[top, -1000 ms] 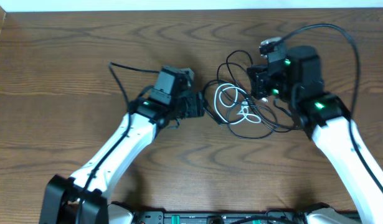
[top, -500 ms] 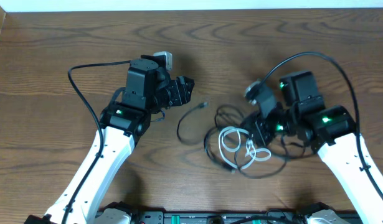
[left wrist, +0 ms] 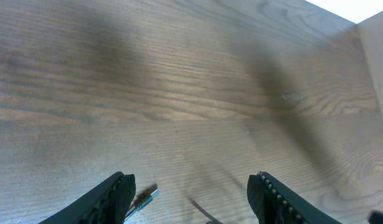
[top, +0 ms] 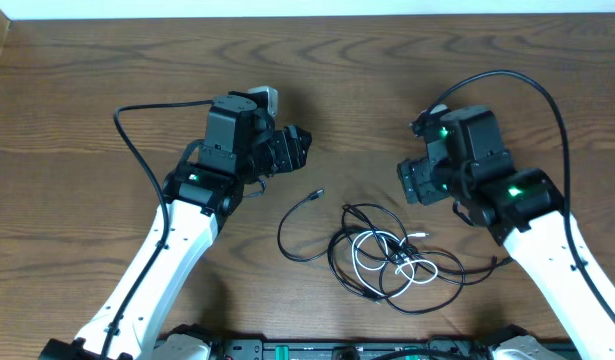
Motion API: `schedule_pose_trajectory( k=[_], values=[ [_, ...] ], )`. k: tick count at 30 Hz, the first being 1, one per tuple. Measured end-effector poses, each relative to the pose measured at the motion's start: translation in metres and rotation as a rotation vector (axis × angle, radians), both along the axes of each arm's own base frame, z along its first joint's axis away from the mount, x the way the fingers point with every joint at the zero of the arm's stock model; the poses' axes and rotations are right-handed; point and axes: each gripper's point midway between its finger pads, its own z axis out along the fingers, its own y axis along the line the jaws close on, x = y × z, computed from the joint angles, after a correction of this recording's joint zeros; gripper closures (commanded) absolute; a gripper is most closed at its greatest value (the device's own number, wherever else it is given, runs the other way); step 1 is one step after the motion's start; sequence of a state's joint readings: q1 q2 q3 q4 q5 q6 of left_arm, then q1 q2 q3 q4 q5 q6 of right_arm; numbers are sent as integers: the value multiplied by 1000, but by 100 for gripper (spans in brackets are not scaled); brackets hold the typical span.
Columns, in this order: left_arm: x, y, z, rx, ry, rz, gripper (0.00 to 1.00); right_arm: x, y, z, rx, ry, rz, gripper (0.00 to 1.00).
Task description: Untangle cables
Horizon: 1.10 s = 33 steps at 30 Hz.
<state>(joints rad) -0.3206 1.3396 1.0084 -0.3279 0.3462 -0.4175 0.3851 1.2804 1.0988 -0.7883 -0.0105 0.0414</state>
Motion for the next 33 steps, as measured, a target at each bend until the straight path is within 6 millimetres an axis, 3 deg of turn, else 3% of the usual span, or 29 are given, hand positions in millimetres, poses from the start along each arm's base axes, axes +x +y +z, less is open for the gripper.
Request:
schedule_pose_trajectory(
  k=[2,4,8,12,18,25,30,33],
  values=[
    [-1,0,-2,3,9,0,37,-1,0,-19,-12,72,-24,60],
    [-1,0,-2,3,9,0,37,-6,-2,-47,-43,182,-50,69],
    [-2,1,-2,4,11,0,37,-20,-2,-94,-83,376,-62,69],
    [-2,1,-2,4,12,0,37,-38,16,-115,-20,512,21,57],
    [-2,1,-2,4,12,0,37,-69,46,-138,44,674,205,57],
    [-2,1,-2,4,13,0,37,-79,73,-163,5,683,347,55],
    [-2,1,-2,4,12,0,37,-76,69,-170,-86,646,353,56],
    [-2,1,-2,4,13,0,37,-73,61,-172,-144,631,329,63]
  ],
)
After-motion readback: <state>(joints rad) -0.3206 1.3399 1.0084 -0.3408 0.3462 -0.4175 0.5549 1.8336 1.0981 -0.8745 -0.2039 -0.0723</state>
